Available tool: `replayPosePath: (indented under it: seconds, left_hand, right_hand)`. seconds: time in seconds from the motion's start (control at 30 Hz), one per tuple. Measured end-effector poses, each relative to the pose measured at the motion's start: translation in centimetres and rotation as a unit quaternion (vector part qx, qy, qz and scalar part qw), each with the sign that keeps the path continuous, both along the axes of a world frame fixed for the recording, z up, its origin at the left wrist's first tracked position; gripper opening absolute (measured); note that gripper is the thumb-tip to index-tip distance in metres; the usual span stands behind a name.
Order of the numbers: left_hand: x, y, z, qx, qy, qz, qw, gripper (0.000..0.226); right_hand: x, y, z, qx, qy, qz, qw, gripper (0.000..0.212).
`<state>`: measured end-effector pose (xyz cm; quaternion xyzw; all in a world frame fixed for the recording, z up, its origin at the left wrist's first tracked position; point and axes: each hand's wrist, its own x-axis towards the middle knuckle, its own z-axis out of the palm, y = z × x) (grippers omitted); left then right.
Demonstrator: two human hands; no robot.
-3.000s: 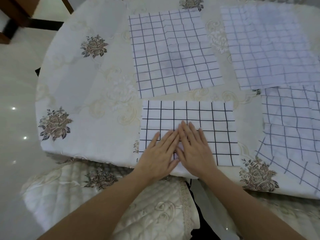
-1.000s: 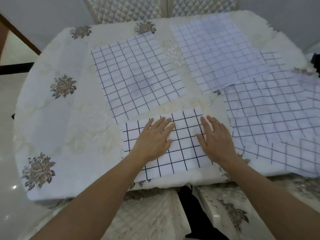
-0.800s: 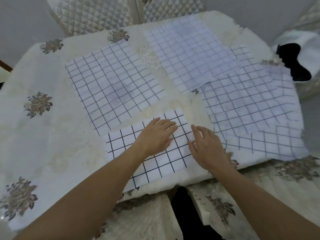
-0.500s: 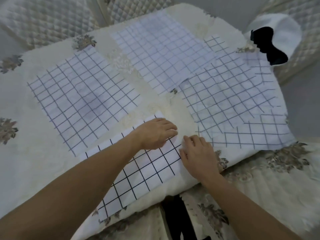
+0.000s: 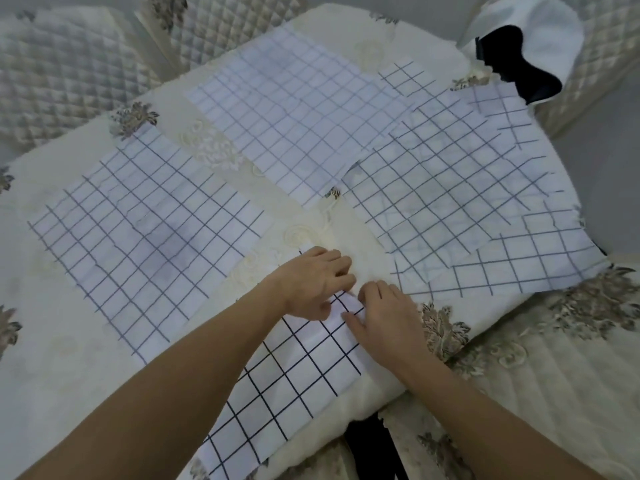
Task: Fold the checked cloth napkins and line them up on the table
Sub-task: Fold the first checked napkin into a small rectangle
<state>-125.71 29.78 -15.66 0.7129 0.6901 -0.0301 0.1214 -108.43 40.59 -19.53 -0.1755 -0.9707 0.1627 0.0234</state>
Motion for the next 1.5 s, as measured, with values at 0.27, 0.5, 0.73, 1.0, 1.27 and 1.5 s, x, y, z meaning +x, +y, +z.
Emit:
replayPosePath:
  seconds: [0.27,0.5,0.73,1.0,1.27,1.5]
  left_hand:
    - [-0.7,0.6,-0.1,0.012,-0.017,0.013,1.0,0.03]
    - [-2.3,3.9,0.5,0.103,0.012,0.059,0.993,0.01]
    - [-1.6,1.5,4.0,0.185,0.064,0.12,0.973,0.019]
    - [4.4,-10.9,8.0,0.23,0.059,0.141,0.961,0.017]
    - [8.7,-19.8,4.6,0.197,0.037,0.144,0.969,0.03]
    - [10.8,-23.0,0.7,0.136,0.003,0.203,0.97,0.039]
  right_hand:
    - [-1.5,0.8,-0.3,-0.019,0.022,0.044,0.999,0.028]
    - [-3.9,6.5,2.2,0.035,0.069,0.067,0.995,0.021]
    - [-4.5,7.1,6.7,-0.052,0.027,0.084,0.995,0.021]
    - [2.8,-5.2,10.0,-0.032,0.125,0.093,0.987,0.044]
    - [8.9,-15.0,5.6,-0.015,0.116,0.137,0.984,0.048]
    - [9.1,-17.4,2.9,0.002,0.055,0.166,0.985,0.054]
